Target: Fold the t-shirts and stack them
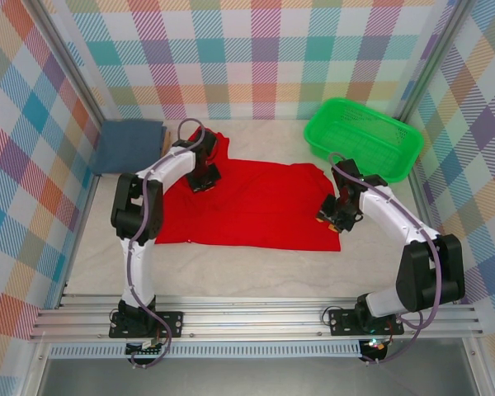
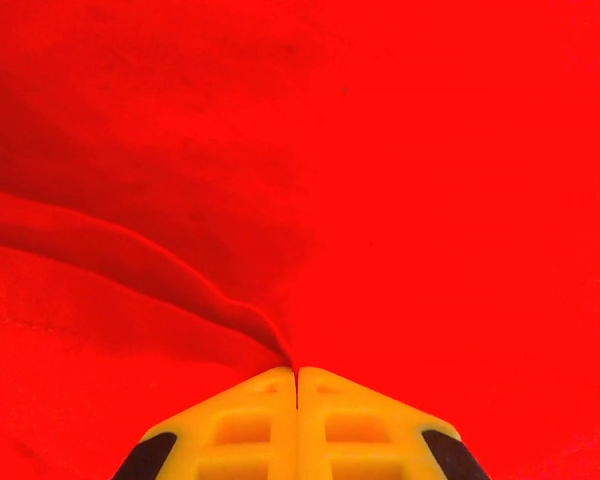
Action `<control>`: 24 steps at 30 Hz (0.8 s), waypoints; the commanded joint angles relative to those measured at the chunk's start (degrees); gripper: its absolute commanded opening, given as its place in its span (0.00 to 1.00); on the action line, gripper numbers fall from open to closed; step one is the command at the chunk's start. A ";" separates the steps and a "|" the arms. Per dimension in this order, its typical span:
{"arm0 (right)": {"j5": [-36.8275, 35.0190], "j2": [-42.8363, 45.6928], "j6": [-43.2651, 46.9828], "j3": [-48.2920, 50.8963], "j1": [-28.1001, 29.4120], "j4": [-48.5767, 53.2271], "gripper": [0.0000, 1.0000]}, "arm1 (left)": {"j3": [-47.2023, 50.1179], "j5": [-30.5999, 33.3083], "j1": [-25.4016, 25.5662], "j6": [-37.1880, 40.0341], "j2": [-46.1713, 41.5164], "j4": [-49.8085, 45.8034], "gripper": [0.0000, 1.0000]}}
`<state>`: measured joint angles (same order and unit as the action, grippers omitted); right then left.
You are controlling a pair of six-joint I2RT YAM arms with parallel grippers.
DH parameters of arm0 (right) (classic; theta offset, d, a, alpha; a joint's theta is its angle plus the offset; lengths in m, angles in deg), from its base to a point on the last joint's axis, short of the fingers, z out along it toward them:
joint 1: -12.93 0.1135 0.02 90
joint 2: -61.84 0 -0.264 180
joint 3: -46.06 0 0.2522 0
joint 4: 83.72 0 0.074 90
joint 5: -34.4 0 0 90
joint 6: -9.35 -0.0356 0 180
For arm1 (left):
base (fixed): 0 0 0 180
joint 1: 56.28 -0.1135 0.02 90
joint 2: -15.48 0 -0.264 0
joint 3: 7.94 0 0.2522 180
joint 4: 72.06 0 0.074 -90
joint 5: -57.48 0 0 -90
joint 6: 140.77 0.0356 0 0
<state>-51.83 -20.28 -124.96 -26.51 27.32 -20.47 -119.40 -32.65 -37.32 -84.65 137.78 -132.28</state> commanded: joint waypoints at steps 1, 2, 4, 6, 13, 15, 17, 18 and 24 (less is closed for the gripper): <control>1.06 -0.22 -0.69 0.71 0.20 0.21 0.36 | -3.32 2.43 1.18 4.84 1.10 -3.87 0.00; 1.13 -0.31 -0.69 0.71 0.20 0.05 0.36 | -3.89 2.65 1.41 5.63 1.55 -4.34 0.00; 1.24 -0.67 -0.69 0.62 0.20 0.00 0.36 | -4.29 3.59 1.92 6.64 2.23 -5.04 0.00; 1.40 -0.93 -0.69 0.45 0.18 -0.04 0.36 | -4.02 3.98 2.09 7.54 2.24 -4.53 0.00; 1.74 -1.61 -0.64 0.27 0.22 -0.21 0.36 | -7.74 3.48 3.84 14.21 4.08 -5.00 0.00; 2.00 -1.91 -0.58 0.27 0.20 -0.31 0.36 | -8.15 3.53 4.04 14.90 5.07 -5.57 0.00; 2.59 -2.24 -0.51 0.25 0.19 -0.44 0.36 | -7.76 3.22 4.20 15.30 5.62 -5.37 0.00; 2.79 -2.41 -0.53 0.27 0.19 -0.52 0.36 | -7.37 3.11 4.39 15.71 5.71 -4.91 0.00; 3.89 -3.20 0.71 -0.26 0.18 -0.19 0.39 | -7.16 8.06 5.17 14.88 5.35 -4.23 0.38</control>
<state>-49.45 -22.93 -124.94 -26.47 27.32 -21.08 -125.93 -28.23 -32.75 -70.21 142.78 -135.39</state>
